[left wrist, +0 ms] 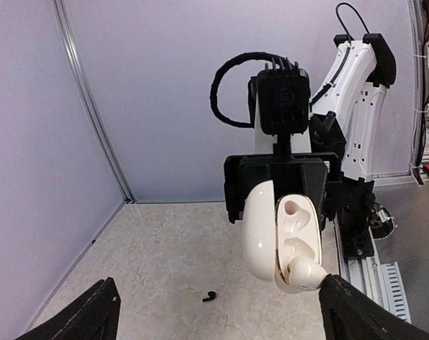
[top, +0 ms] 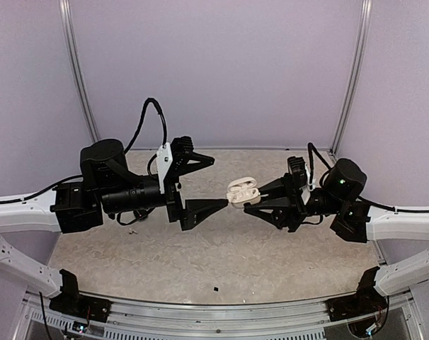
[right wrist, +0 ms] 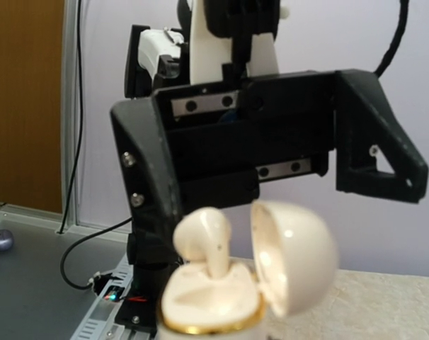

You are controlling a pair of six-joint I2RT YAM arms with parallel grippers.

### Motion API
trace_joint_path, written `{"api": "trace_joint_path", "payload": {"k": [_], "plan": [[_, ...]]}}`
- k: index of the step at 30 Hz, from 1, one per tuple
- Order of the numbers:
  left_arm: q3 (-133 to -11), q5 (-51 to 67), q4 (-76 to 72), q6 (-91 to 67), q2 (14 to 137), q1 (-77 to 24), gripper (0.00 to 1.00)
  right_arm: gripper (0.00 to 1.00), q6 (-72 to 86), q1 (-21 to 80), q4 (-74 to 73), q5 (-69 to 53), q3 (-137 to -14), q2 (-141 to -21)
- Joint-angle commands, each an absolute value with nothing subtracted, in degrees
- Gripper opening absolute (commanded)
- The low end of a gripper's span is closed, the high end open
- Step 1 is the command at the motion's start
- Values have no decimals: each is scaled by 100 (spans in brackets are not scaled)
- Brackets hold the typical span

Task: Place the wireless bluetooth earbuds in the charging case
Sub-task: Adjust the left earbud in the left side groove of the charging case.

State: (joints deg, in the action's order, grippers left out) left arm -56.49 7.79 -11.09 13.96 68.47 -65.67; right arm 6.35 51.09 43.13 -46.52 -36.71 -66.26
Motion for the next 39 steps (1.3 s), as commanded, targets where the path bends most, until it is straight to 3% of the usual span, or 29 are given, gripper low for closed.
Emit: {"api": "trace_joint_path", "payload": {"k": [1, 39], "plan": [[-5832, 876, -1295, 1437, 6942, -6583, 97, 0, 711, 5078, 4411, -4821, -3833, -6696], [-5960, 1395, -1534, 945, 7441, -6289, 94, 0, 577, 5351, 4393, -4764, -3841, -6854]]}}
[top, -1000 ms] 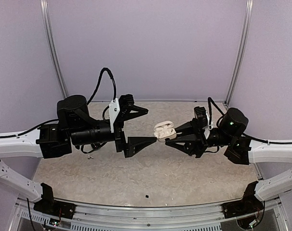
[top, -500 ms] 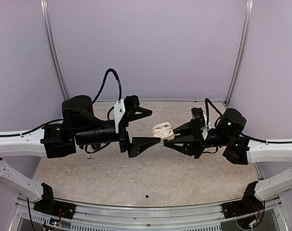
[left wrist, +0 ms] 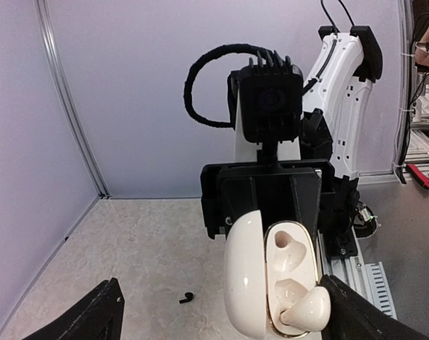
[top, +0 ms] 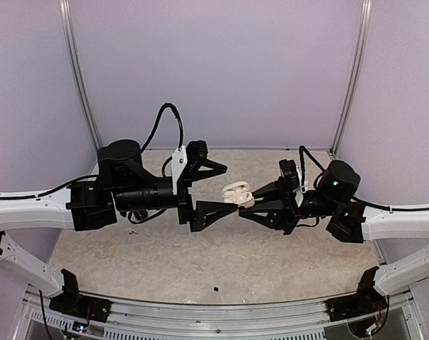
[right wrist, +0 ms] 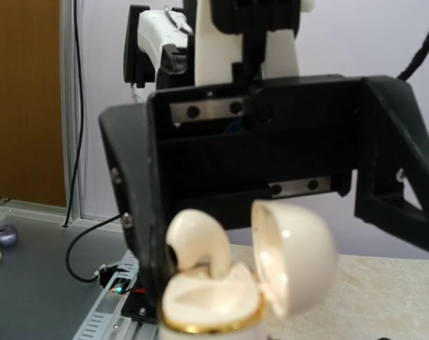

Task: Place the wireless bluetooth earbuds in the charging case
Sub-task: Adjust the left earbud in the left side groove of the charging case.

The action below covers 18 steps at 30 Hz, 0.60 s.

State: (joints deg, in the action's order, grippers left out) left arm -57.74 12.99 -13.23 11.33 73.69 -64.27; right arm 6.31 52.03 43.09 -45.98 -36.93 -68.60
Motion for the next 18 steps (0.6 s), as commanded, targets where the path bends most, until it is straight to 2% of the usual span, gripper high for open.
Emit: {"api": "trace_joint_path", "payload": {"k": [1, 18], "plan": [[-5972, 1447, -1540, 918, 7460, -6276, 93, 0, 572, 5350, 4394, -4764, -3845, -6855], [-6179, 1841, -1510, 364, 7878, -6064, 95, 0, 470, 5448, 4312, -4676, -3807, -6736]]}}
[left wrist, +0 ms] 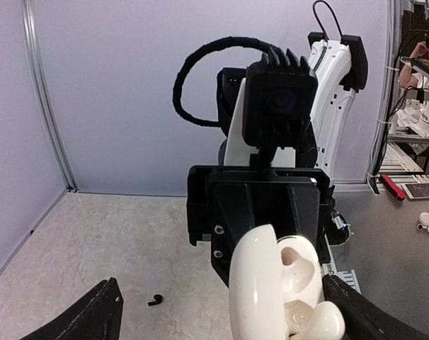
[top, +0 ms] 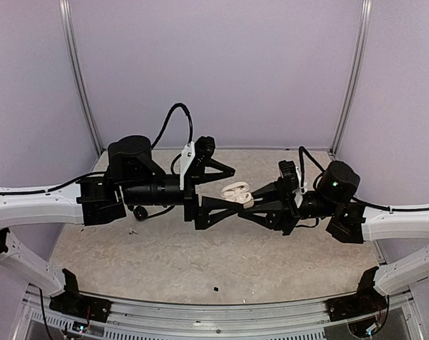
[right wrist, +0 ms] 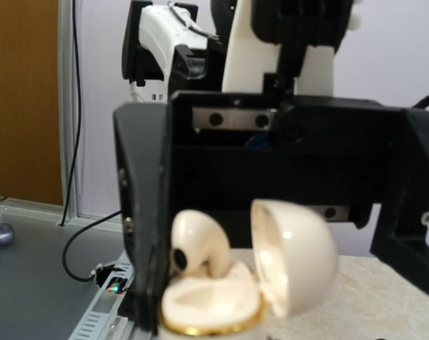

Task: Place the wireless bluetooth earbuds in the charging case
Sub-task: Adjust the left earbud in the left side groove of the charging case.

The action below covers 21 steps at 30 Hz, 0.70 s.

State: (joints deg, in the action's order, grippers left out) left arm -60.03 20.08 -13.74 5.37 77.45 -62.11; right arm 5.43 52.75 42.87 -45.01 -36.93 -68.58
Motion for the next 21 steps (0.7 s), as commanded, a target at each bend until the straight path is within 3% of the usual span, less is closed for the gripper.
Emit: {"api": "trace_joint_path", "payload": {"k": [1, 21], "plan": [[-6179, 1845, -1526, 339, 7890, -6056, 95, 0, 474, 5450, 4315, -4671, -3797, -6726], [-5678, 1901, -1737, 897, 7211, -6607, 99, 0, 805, 5431, 4665, -4284, -3560, -6661]]}}
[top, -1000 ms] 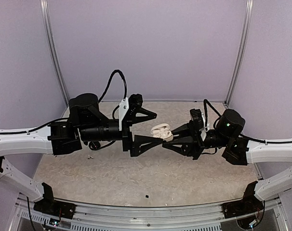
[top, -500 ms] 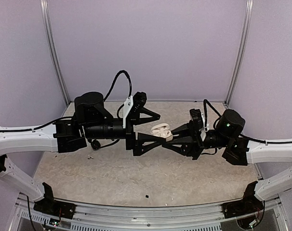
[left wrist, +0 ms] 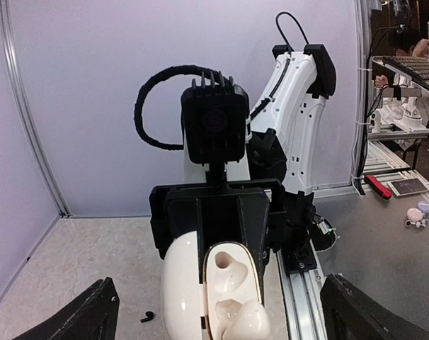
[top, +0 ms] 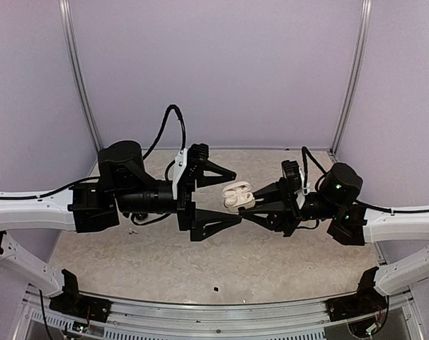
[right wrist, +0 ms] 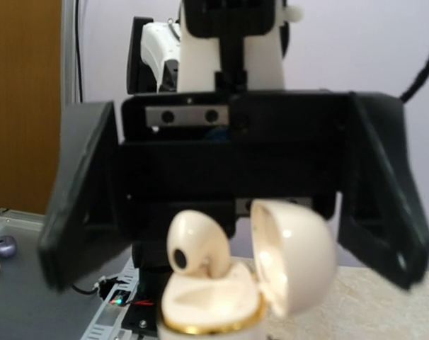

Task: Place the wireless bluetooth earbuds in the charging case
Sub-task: Adjust the left earbud in the left side groove of the charging case.

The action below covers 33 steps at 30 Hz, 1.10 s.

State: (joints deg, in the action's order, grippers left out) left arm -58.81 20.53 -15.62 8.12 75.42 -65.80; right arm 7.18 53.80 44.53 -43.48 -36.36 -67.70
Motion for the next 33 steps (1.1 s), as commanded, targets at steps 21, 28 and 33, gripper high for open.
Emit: {"api": "trace_joint_path", "payload": {"k": [21, 28, 33], "plan": [[-5870, 1356, -1571, 656, 7298, -6324, 89, 0, 642, 5432, 4489, -4362, -3621, -6666], [-5924, 1313, -1440, 684, 7395, -6316, 89, 0, 618, 5432, 4494, -4202, -3584, -6634], [-5548, 1530, -1969, 470, 7090, -6272, 94, 0, 722, 5333, 4512, -3819, -3472, -6599]]}}
